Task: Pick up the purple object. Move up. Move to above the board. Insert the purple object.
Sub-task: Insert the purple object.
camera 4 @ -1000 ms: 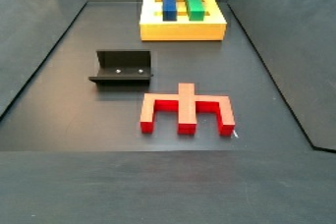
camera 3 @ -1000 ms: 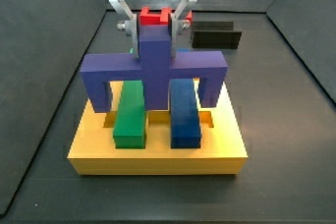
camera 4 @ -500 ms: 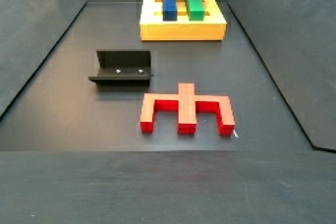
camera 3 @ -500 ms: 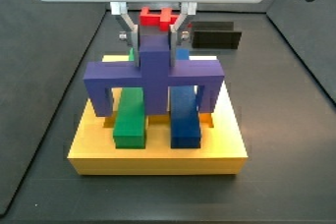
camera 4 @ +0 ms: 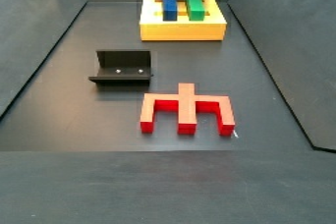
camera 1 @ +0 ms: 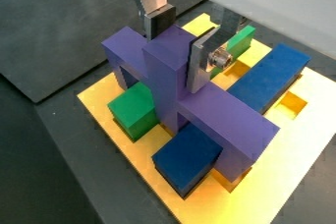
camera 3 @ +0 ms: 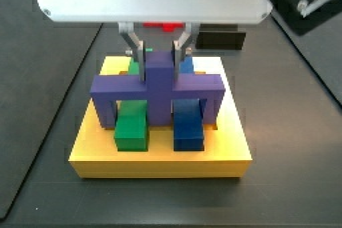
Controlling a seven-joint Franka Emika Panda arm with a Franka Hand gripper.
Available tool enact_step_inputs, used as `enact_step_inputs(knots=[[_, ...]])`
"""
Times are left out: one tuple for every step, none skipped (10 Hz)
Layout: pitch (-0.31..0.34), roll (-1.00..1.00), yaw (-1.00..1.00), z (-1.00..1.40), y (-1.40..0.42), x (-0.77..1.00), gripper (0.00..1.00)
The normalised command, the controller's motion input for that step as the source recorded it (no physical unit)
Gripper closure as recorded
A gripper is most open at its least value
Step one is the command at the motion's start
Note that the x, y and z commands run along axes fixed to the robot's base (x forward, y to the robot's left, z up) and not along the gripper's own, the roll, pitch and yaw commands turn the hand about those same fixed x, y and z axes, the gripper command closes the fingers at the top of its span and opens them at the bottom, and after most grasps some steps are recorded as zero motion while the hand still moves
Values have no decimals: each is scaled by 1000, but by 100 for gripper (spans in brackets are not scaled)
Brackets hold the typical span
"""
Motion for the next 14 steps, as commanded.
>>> enact_step_inputs(knots=[[-34,0,-23,-297,-43,0,100],[-24,0,-114,-326,0,0,100],[-6,0,-189,-266,0,0,100],[-16,0,-211,-211,-14,0,100],[-27,-87,-257,-157,-114,0,100],[-20,-169,-166,-97,-109,0,100],[-36,-223,-66,-117,-11,0,100],[-50,-161,-26,-211,11,0,100],[-164,-199,0,-480,209,0,100],[-199,-284,0,-477,174,0,100],[-141,-277,23,-486,0,100,100],[-91,-209,29,-403,0,60,100],[-54,-41,66,-274,-180,51,100],[-7,-3,137,-234,-111,0,100]])
